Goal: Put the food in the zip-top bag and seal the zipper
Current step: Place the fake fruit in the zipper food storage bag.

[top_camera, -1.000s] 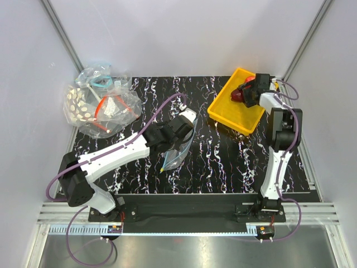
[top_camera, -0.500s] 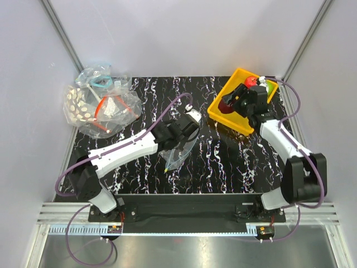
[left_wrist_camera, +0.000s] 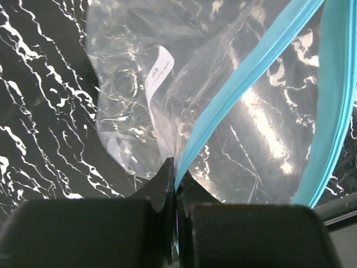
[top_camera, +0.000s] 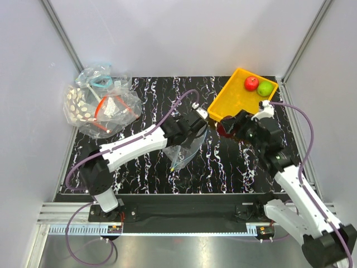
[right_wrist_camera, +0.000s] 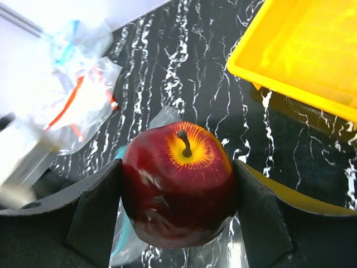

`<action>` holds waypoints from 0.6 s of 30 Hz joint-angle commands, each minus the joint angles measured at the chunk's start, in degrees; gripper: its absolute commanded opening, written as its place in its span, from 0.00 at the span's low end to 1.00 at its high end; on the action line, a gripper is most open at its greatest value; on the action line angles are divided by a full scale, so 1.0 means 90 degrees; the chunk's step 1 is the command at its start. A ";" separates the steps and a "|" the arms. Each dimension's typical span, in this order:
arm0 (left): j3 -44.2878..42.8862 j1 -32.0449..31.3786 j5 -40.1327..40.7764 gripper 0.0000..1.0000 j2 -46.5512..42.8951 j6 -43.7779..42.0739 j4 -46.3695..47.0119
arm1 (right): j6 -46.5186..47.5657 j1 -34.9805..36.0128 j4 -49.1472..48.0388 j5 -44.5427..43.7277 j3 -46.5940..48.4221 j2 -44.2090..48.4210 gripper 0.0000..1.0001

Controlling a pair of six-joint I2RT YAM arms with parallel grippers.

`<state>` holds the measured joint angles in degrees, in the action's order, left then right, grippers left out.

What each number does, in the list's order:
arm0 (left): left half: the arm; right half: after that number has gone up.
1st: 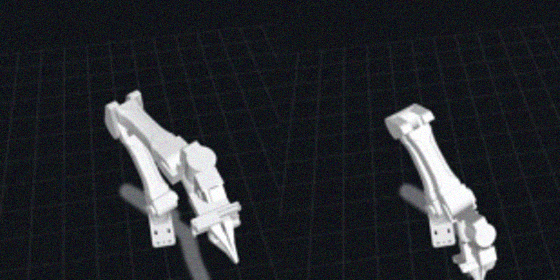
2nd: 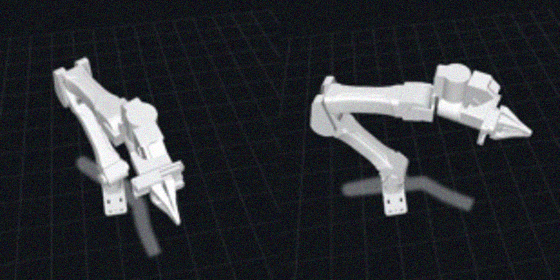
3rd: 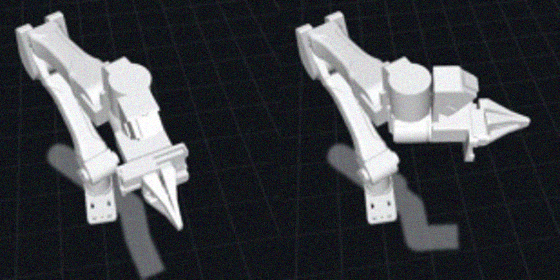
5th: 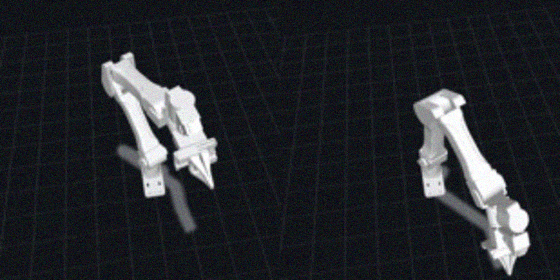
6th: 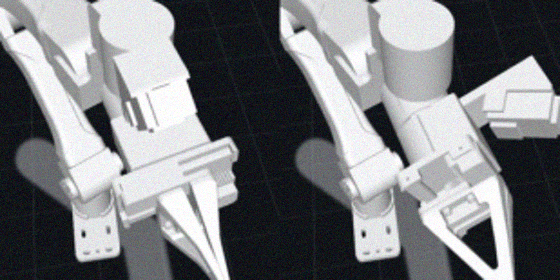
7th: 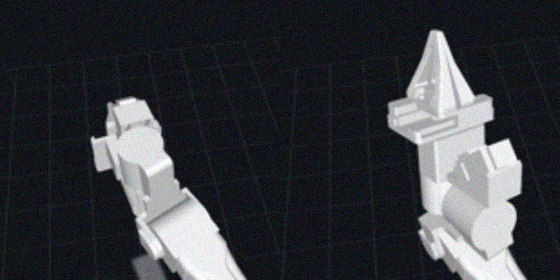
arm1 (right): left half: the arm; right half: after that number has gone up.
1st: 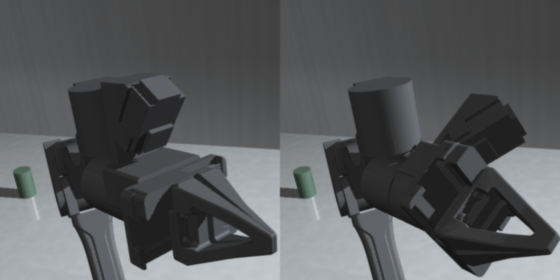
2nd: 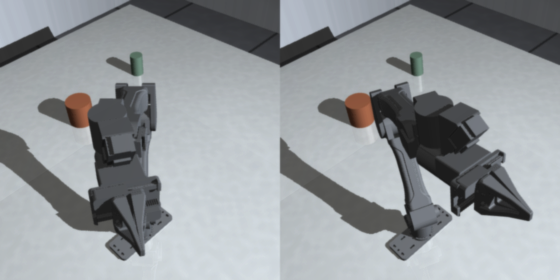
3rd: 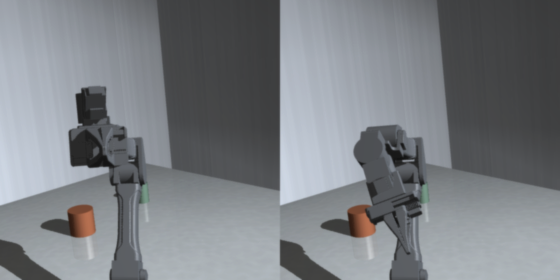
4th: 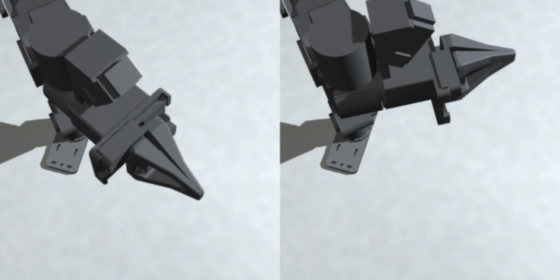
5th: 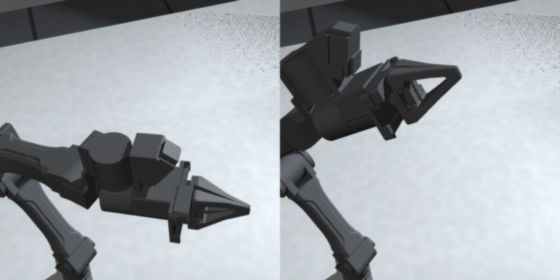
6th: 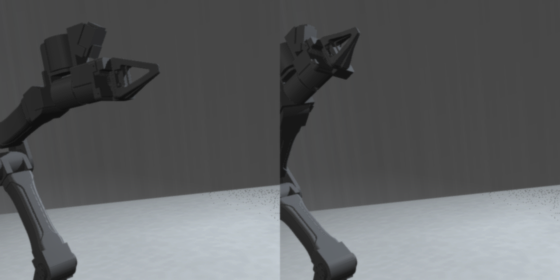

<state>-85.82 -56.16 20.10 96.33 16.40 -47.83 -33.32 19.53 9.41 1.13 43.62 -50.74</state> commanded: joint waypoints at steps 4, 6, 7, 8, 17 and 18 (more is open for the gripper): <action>-0.0533 0.0136 -0.0230 0.00 0.0429 0.0345 -0.0086 | 0.0099 0.0086 0.0546 0.0566 -0.0422 0.1008 0.41; -0.0513 0.0214 -0.0512 0.00 0.0439 0.0404 0.0002 | 0.0041 0.0105 0.0469 0.0772 -0.0510 0.1106 0.40; -0.0513 0.0263 -0.0563 0.00 0.0448 0.0433 0.0022 | -0.0047 0.0115 0.0430 0.0880 -0.0578 0.1126 0.40; -0.0513 0.0273 -0.0640 0.00 0.0449 0.0453 0.0061 | -0.0096 0.0115 0.0410 0.0919 -0.0608 0.1136 0.40; -0.0621 0.0351 -0.0973 0.00 0.0595 0.0570 0.0129 | -0.0653 0.0466 -0.0264 0.1174 -0.0959 0.1039 0.38; -0.0621 0.0361 -0.0973 0.00 0.0595 0.0580 0.0129 | -0.0663 0.0544 -0.0293 0.1135 -0.0940 0.0942 0.38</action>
<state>-88.95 -53.41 13.63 101.36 20.80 -48.25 -37.56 22.79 11.77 10.17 34.65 -41.34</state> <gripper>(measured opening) 0.008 0.785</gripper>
